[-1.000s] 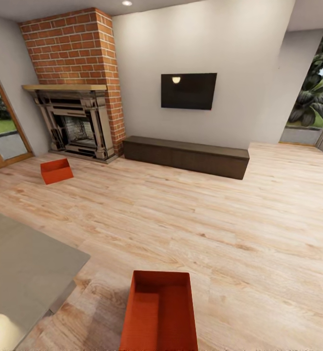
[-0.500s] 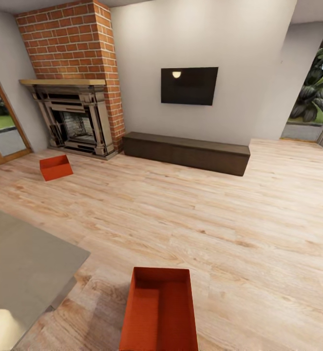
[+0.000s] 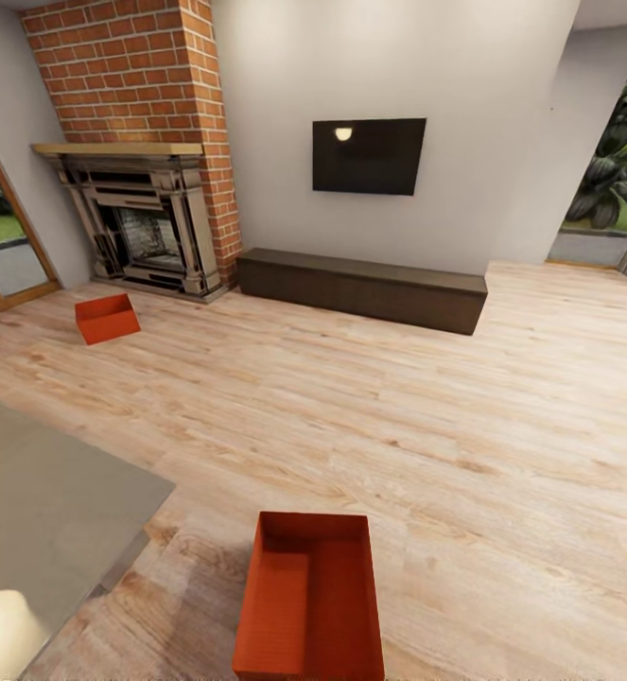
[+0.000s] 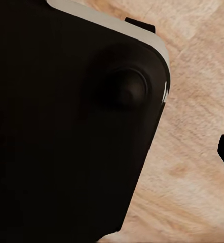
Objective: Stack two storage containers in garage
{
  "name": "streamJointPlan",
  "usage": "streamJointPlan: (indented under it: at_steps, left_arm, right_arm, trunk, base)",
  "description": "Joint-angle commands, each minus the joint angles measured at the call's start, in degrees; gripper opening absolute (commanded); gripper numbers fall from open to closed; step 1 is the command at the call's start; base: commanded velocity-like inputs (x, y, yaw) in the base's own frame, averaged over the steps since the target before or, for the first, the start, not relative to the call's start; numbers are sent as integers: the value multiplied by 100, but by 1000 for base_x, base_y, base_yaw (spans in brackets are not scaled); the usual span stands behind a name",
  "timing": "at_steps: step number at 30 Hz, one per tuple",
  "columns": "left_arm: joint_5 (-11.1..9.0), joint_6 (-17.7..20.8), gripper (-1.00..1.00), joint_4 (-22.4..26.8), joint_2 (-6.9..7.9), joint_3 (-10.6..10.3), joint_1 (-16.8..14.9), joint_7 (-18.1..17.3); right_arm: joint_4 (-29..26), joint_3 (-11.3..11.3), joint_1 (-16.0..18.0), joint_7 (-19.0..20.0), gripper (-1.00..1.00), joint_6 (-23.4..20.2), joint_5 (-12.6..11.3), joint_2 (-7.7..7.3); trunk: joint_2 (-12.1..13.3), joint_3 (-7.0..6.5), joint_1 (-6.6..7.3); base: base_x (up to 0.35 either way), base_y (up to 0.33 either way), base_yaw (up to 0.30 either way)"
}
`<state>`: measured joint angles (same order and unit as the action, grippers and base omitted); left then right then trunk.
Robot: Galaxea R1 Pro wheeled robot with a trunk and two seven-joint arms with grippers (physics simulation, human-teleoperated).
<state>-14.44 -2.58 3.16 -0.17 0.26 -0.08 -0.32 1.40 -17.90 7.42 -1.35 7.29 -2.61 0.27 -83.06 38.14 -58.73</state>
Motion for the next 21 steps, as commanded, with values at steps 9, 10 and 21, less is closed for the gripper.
streamJointPlan:
  at_steps: [9,10,21]
  left_arm:
    - [-32,-15,100,-1,-1,0,-1,-3]
    - [-32,-15,100,-1,-1,0,-1,-3]
    - [-32,-15,100,1,-1,0,-1,-3]
  right_arm:
    - [13,-49,5,-14,100,29,-12,6]
    - [14,-53,5,-14,100,32,-8,10]
    - [17,-59,5,-14,100,31,-9,6]
  trunk:
    - [-2,87,0]
    - [-2,97,0]
    - [-2,198,0]
  base:
    - [0,0,0]
    - [0,0,0]
    - [0,0,0]
